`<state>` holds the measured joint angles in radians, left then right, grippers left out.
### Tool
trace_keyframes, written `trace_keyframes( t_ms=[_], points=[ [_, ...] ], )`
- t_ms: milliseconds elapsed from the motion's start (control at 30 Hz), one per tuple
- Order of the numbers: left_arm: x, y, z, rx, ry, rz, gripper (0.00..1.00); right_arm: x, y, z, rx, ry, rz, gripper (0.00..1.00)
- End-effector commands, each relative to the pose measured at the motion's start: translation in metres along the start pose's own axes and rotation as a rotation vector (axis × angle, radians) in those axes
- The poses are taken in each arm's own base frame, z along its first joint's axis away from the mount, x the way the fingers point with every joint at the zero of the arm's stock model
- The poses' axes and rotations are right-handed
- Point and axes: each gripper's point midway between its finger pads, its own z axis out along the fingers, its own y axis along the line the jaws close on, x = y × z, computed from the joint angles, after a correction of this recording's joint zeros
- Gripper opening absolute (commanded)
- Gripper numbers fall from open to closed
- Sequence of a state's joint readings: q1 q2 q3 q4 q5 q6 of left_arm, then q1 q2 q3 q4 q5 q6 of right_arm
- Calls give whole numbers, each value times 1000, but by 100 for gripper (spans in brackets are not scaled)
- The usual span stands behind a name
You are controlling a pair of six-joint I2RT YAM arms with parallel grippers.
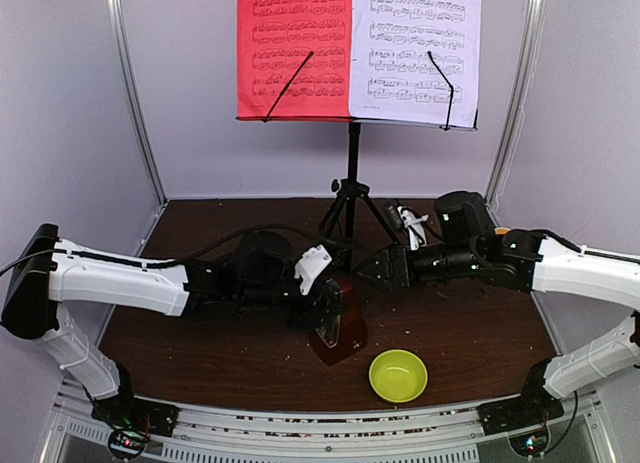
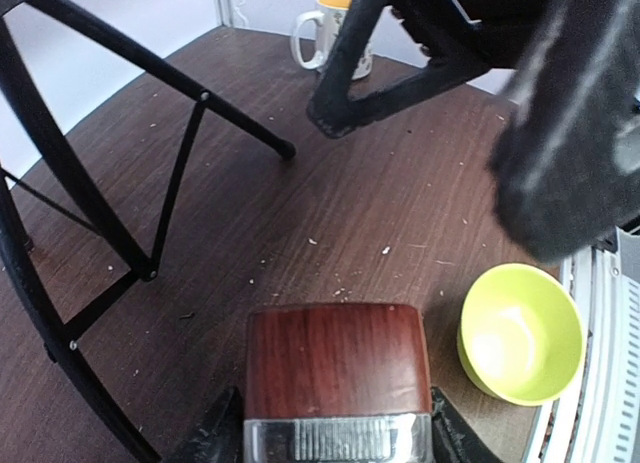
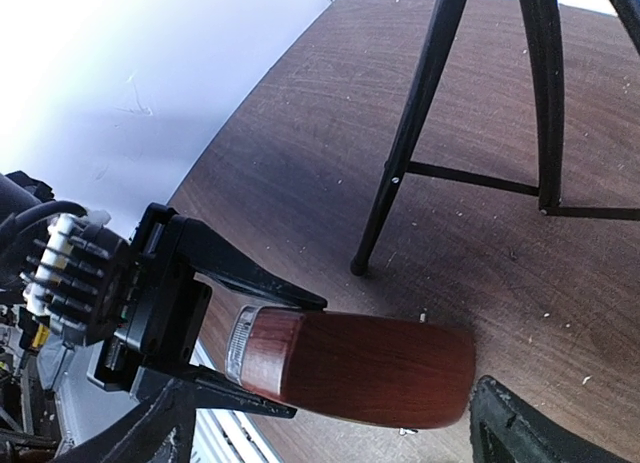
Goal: Set up the instrument practice props
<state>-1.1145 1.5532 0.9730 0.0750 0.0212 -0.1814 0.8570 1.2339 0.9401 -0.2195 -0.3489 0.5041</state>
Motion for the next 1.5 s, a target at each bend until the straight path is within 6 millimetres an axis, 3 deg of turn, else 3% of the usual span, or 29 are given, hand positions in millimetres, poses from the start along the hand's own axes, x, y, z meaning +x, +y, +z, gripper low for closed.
trace_keyframes(
  t_ms=[0, 33, 133, 467, 1000, 1200, 1467],
  points=[
    [-32, -18, -12, 95, -97, 61, 49, 6, 1, 8, -29, 35, 46, 94],
    [-33, -17, -14, 91, -100, 55, 57, 7, 1, 10, -33, 42, 56, 93],
    [-38, -12, -19, 63, -118, 39, 62, 12, 0, 15, -40, 61, 75, 92],
    [-48, -4, -33, 11, -162, 29, 58, 16, -1, 26, -44, 87, 102, 90],
    [-24, -2, -23, 12, -115, -20, 61, 37, -19, 34, 1, 133, 124, 88],
    [-26, -3, -21, 13, -108, -11, 52, 44, -26, 37, 28, 159, 117, 87],
    [-32, -3, -29, 10, -138, 16, 24, 70, -47, 38, 108, 242, 76, 86]
  ],
)
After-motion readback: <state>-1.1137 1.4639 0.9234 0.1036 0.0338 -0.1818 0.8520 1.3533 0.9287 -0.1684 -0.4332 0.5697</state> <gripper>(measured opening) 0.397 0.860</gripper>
